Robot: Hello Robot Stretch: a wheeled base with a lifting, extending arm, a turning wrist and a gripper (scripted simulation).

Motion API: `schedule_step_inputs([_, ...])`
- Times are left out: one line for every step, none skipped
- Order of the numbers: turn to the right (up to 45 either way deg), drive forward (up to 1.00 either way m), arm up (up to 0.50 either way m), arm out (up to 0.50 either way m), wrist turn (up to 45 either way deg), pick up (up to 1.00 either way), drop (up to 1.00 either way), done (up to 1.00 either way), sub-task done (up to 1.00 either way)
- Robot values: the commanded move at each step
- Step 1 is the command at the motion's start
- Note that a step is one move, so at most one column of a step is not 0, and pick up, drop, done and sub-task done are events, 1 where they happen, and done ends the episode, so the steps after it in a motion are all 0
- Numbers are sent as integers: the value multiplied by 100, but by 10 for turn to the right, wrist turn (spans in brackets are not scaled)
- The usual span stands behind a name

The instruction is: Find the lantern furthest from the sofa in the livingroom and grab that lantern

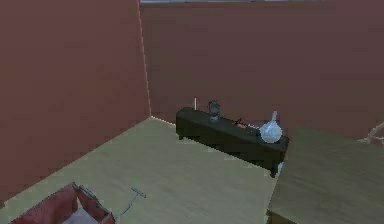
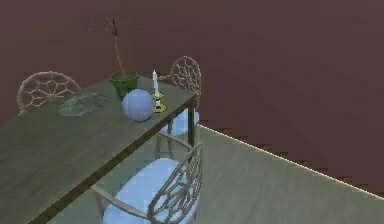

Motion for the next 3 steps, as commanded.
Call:
schedule_step_inputs([-30,0,0,0,0,0,0,0,0])
schedule_step_inputs([0,75,0,0,0,0,0,0,0])
schedule_step_inputs([450,0,0,0,0,0,0,0,0])
